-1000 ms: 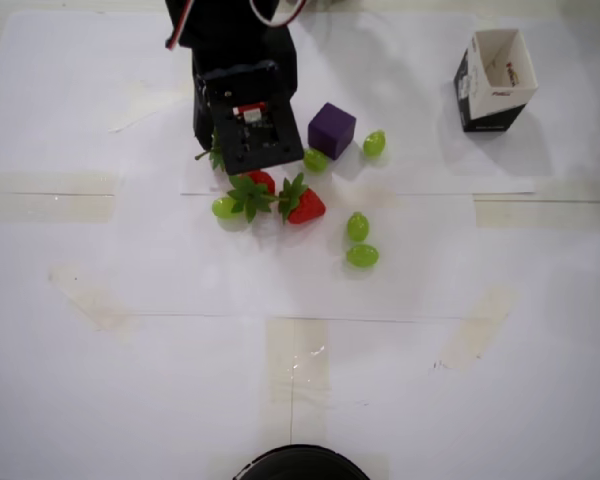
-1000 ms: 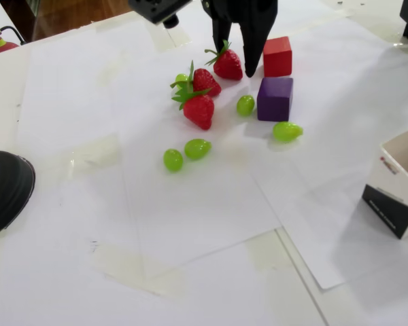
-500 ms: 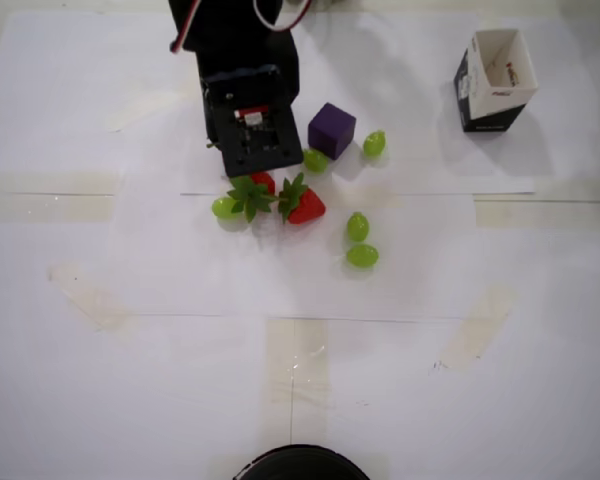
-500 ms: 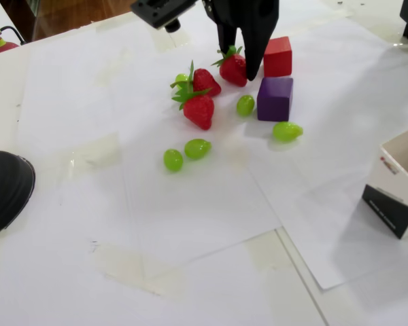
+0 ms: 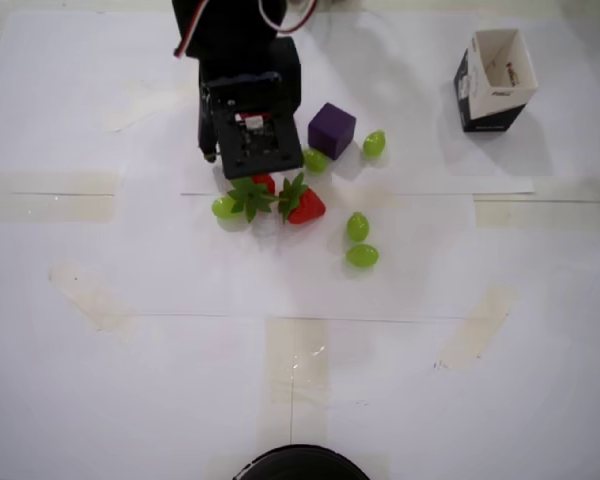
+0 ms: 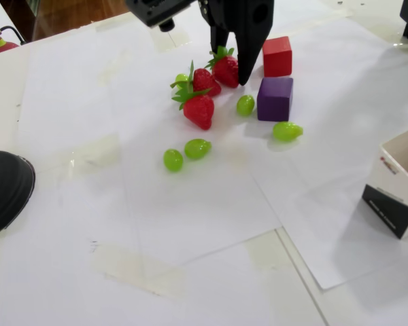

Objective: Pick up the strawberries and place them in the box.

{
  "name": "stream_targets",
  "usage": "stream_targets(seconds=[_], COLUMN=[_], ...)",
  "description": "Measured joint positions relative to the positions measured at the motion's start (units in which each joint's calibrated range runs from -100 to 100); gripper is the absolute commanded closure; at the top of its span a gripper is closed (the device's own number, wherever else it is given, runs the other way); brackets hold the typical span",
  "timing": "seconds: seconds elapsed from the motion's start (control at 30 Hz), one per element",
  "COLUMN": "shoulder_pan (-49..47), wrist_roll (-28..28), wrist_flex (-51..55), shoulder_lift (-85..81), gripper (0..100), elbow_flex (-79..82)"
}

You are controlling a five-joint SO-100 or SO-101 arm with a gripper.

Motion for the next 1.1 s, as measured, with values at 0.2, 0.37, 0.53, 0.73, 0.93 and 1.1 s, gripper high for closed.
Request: stream_targets(seconds=[0.2,0.37,0.53,0.73,0.93,1.1], shoulder_pan=[-0.67,-0.67,-0.67,-0.67,-0.67,-0.67], wrist_roll=[-0.63,-0.78,-1.17,-1.27,-1.22,-0.59], wrist_flex=[-1.11,-1.34,-1.34,-1.34,-0.47,1.03], shoulder_lift=[0.00,0.00,0.00,0.00,0.00,-0.09], gripper=[72,78,81,84,83,74], elbow_flex=[0.54,1.18,1.27,1.27,1.27,1.27])
